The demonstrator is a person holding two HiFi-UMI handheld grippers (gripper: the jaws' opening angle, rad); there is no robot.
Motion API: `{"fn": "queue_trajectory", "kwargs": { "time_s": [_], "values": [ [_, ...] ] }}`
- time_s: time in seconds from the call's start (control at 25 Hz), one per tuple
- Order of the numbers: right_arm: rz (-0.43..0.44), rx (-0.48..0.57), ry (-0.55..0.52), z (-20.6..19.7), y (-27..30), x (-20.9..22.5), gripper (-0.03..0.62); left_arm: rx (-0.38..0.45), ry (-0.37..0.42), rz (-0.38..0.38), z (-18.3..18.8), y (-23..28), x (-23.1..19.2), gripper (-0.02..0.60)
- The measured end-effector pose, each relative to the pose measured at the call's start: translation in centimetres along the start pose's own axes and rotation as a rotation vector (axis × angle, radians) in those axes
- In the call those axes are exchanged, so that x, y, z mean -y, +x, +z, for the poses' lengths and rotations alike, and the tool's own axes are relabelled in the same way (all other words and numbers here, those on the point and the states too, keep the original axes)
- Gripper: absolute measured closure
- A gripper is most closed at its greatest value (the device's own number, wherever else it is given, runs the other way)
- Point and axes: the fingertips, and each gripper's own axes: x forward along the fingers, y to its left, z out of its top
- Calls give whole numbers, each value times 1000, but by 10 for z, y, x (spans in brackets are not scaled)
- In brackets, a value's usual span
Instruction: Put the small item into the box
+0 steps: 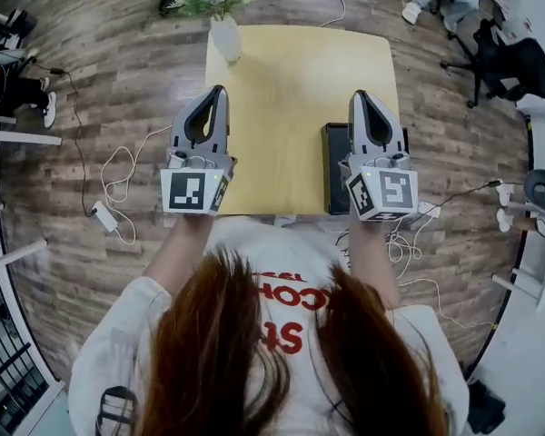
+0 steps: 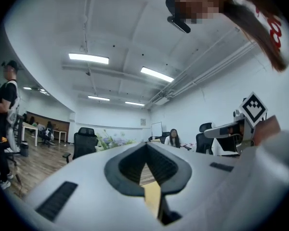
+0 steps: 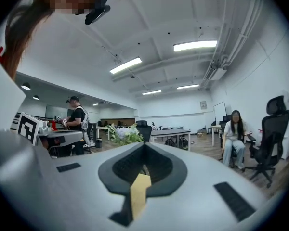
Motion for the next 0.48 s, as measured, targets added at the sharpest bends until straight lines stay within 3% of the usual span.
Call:
{"fn": "queue_trajectory", "kwargs": {
  "time_s": [0.2, 0.48],
  "values": [
    [63, -1, 1, 1, 19, -26, 589, -6, -12, 73, -1, -17, -30, 575],
    [94, -2, -3, 3, 26, -37, 589, 4, -21, 112, 2, -23, -43, 575]
  ]
}}
